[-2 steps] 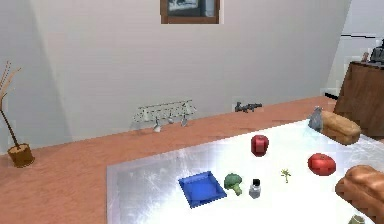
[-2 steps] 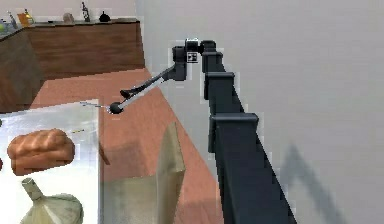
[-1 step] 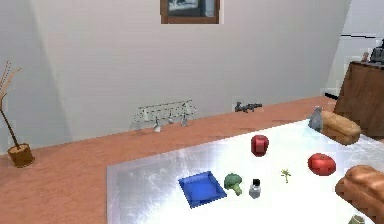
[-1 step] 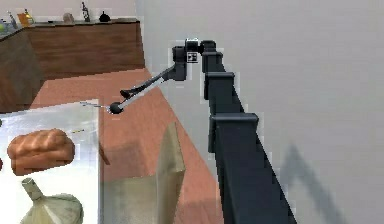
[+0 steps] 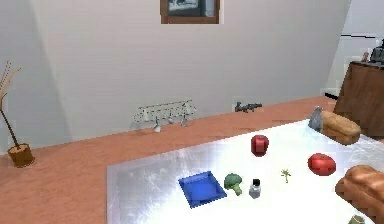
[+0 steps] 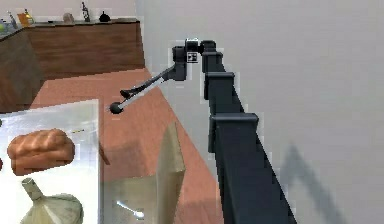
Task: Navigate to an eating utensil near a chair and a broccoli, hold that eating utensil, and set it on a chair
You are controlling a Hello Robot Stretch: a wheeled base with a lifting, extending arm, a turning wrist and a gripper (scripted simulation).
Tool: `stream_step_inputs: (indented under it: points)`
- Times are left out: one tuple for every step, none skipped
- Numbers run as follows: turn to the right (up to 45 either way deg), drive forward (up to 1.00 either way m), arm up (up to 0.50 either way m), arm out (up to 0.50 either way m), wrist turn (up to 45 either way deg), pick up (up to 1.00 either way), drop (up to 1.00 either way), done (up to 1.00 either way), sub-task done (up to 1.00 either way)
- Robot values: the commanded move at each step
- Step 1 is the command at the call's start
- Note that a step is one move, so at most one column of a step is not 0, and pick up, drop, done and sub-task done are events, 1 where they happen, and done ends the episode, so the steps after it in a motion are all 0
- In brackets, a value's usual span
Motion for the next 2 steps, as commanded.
stream_step_inputs:
  points:
    - [0.0,0.0,0.0,-0.1,0.0,0.0,0.0,0.0,0.0]
    - [0.0,0.0,0.0,0.0,0.0,0.0,0.0,1.0,0.0]
